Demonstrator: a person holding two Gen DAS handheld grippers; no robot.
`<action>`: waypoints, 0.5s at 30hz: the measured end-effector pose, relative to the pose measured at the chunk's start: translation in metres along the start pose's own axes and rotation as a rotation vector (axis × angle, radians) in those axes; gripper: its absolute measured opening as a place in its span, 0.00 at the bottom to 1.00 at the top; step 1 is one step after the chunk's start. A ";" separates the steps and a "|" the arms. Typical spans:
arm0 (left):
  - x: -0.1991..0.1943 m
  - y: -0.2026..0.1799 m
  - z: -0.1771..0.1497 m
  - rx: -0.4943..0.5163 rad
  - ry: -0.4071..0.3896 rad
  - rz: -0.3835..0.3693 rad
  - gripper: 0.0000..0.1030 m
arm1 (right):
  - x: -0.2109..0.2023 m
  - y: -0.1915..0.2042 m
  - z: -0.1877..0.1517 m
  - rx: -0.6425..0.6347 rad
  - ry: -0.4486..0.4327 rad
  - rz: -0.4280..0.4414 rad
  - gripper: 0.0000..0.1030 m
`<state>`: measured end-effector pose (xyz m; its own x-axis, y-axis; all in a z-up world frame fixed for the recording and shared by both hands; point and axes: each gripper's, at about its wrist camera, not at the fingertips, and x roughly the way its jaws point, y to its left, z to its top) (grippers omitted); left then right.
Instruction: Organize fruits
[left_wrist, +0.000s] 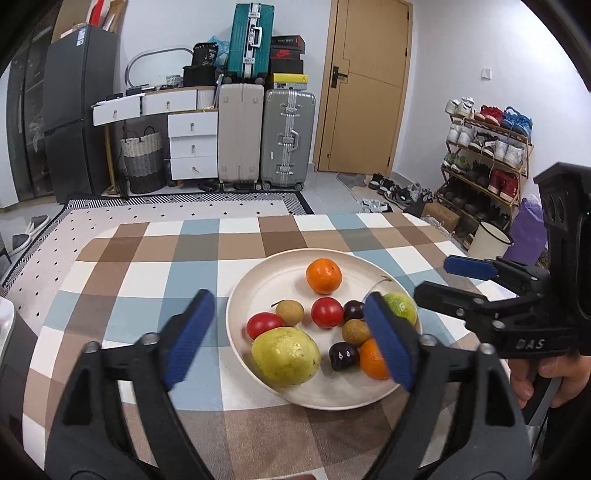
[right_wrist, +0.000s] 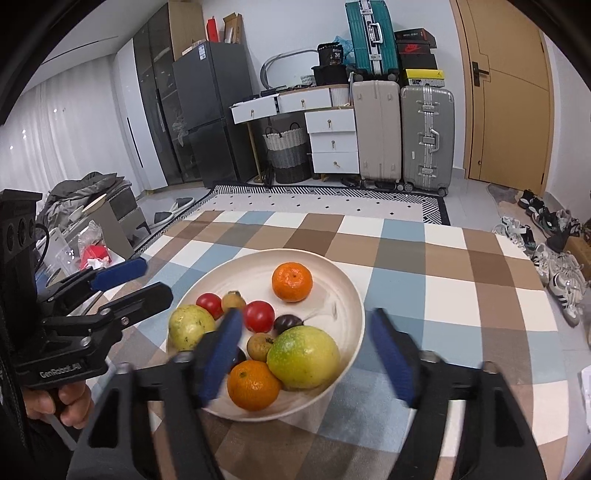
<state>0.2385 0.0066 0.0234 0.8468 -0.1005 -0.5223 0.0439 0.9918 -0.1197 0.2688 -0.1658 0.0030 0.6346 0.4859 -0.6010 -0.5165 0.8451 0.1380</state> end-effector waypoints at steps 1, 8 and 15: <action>-0.004 0.000 0.000 -0.001 -0.007 -0.002 0.82 | -0.004 0.000 -0.001 0.003 -0.007 0.007 0.85; -0.036 -0.003 -0.012 0.006 -0.052 0.003 1.00 | -0.034 0.004 -0.012 0.012 -0.060 0.039 0.99; -0.060 -0.002 -0.028 -0.014 -0.077 0.002 1.00 | -0.058 0.013 -0.028 -0.003 -0.110 0.056 1.00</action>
<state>0.1730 0.0088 0.0317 0.8854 -0.0917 -0.4558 0.0350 0.9907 -0.1312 0.2089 -0.1893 0.0177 0.6642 0.5537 -0.5023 -0.5541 0.8157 0.1665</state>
